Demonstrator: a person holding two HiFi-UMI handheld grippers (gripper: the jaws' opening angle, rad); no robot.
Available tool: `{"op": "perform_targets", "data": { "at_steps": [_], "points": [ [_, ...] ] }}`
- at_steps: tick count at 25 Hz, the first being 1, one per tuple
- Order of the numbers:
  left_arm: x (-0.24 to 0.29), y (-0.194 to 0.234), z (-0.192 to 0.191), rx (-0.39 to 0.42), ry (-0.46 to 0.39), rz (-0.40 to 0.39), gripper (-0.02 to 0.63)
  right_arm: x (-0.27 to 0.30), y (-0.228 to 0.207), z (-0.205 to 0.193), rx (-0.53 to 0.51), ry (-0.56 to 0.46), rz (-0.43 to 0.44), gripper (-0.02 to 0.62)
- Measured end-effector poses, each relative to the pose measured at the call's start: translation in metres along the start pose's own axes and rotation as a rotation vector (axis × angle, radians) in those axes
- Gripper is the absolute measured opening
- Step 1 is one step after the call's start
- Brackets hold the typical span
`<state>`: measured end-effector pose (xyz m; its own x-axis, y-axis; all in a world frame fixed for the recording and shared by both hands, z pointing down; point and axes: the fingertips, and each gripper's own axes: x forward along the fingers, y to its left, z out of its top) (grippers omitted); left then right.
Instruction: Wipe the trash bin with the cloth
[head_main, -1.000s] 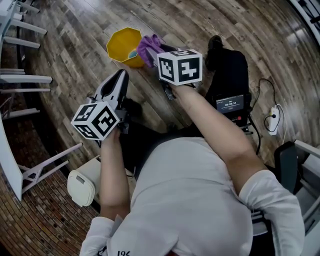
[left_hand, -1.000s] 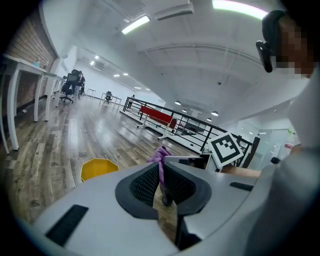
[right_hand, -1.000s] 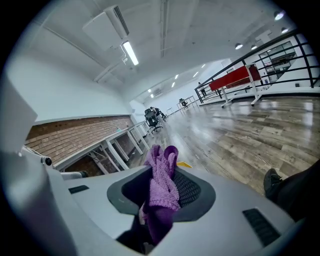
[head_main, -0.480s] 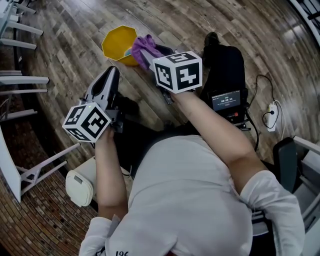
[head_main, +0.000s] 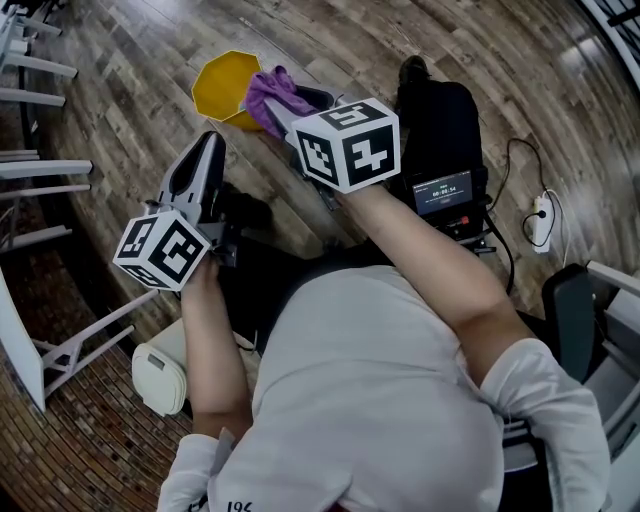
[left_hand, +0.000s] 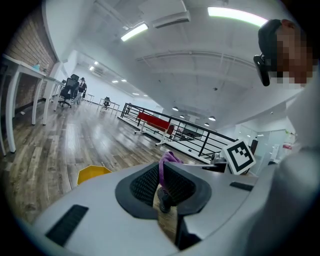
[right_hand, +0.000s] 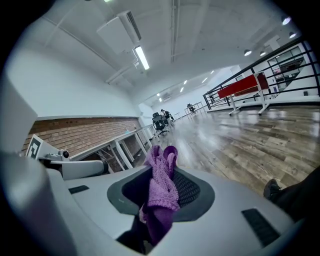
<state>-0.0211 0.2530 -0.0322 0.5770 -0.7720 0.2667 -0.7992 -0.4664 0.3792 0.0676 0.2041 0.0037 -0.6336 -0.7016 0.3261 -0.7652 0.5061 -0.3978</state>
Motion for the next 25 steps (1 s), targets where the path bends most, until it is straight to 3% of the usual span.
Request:
{"op": "perform_targets", "data": {
  "at_steps": [25],
  "points": [
    [-0.002,-0.001,0.001,0.008,0.005,0.011,0.031,-0.005,0.01,0.013,-0.064,-0.019,0.019,0.11]
  ]
}}
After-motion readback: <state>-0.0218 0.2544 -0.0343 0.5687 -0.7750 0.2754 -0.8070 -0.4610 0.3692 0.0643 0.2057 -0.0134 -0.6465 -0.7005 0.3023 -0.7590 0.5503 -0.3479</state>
